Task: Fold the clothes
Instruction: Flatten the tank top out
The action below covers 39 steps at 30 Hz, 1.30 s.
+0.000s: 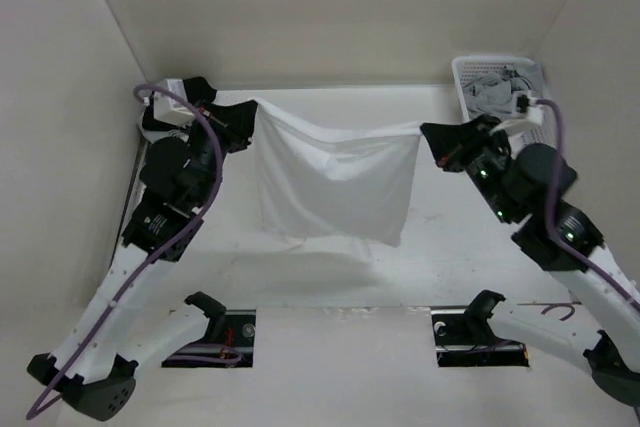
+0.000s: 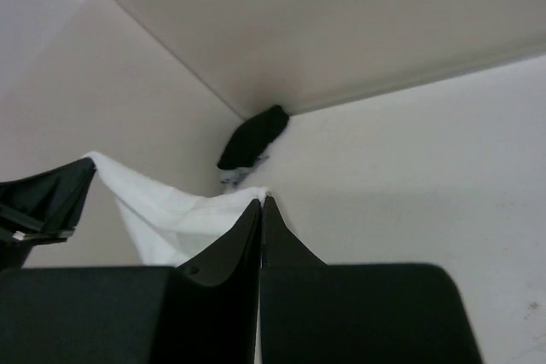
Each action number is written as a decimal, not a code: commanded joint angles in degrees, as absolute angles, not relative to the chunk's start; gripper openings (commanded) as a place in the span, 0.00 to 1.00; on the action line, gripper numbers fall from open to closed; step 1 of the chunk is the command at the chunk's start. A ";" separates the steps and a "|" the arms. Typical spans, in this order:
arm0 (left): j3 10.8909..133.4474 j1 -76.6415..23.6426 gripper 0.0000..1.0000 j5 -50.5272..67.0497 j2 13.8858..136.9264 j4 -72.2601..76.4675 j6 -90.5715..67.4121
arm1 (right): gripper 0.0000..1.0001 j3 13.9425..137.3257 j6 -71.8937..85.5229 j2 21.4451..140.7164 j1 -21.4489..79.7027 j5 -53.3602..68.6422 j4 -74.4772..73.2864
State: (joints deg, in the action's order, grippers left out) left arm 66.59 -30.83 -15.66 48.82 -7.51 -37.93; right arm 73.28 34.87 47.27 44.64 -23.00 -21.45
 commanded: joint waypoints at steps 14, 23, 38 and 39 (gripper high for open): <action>77.43 -15.34 0.01 -3.08 69.70 0.09 -45.35 | 0.00 90.09 35.60 70.67 23.51 1.23 -12.57; 57.96 -17.35 0.02 -2.02 61.01 4.21 -45.70 | 0.00 63.42 39.28 56.01 23.77 -0.79 -9.77; 12.66 -17.44 0.03 5.54 34.47 -7.89 -49.13 | 0.00 12.66 61.51 33.24 43.52 -3.51 -11.59; 13.00 -18.23 0.03 5.28 33.06 -9.65 -49.74 | 0.00 12.48 62.83 31.92 45.90 -4.21 -13.08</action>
